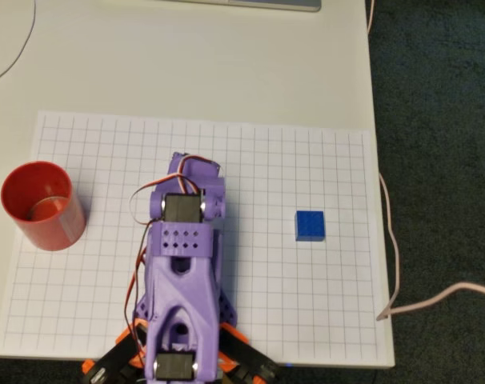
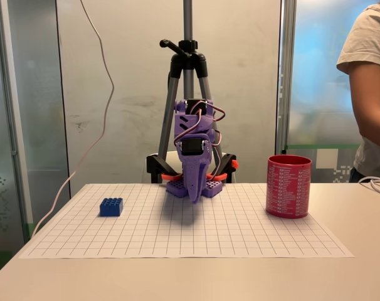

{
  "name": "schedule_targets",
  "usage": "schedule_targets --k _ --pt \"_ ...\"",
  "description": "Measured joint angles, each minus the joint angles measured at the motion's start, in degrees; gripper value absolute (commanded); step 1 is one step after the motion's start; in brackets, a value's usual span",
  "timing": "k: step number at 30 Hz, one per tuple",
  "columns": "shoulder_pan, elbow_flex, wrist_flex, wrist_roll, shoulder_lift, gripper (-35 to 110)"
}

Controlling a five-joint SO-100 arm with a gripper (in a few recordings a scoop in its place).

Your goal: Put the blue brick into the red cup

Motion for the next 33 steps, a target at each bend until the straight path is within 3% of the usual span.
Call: schedule_targets --k 21,29,33 --pt "1.3 -1.8 -0.4 -2.8 0.0 0" --pt "12.8 -18.5 2.5 -6.9 -0.5 0" --pt "16.5 -33.3 10.3 -9.0 -12.6 0"
